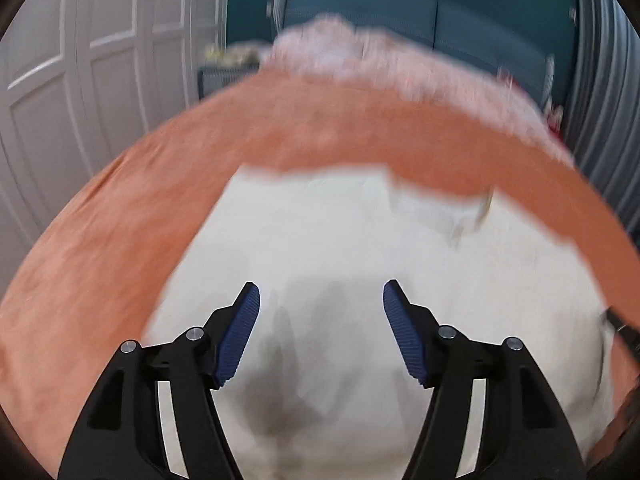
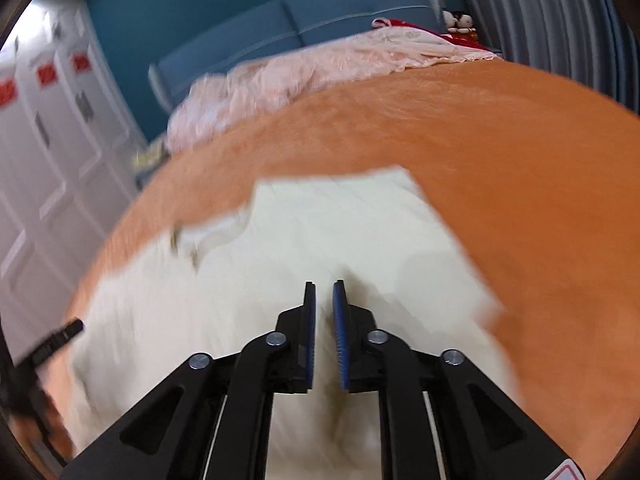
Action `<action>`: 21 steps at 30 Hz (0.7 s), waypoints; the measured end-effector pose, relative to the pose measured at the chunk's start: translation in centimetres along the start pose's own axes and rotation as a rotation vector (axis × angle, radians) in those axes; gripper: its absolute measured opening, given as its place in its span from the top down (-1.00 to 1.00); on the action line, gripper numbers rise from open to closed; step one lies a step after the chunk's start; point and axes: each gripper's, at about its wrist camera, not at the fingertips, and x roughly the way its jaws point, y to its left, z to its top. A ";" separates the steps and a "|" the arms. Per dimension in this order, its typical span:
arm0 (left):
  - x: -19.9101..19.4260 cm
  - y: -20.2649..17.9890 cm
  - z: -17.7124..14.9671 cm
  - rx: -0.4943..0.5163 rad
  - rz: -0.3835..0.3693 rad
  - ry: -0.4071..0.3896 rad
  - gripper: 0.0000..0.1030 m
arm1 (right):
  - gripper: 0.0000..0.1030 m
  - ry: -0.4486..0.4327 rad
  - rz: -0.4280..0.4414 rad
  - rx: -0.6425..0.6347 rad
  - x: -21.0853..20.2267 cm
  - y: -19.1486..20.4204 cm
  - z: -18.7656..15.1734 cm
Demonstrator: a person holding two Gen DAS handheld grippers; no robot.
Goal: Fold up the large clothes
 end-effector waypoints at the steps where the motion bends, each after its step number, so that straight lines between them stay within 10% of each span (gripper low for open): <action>1: -0.8 2.0 -1.5 -0.003 0.002 0.061 -0.21 | 0.60 0.036 -0.012 -0.018 -2.2 -1.6 -1.4; 8: -5.8 11.5 -9.3 -0.166 -0.061 0.274 -0.22 | -0.14 0.173 -0.096 -0.015 -12.3 -9.1 -8.9; 15: -8.8 14.4 -15.2 -0.323 -0.169 0.318 -0.30 | -0.27 0.258 -0.015 0.133 -16.0 -12.9 -16.5; 21: -9.0 13.3 -15.1 -0.335 -0.147 0.311 -0.17 | -0.38 0.228 0.061 0.282 -15.1 -11.9 -16.6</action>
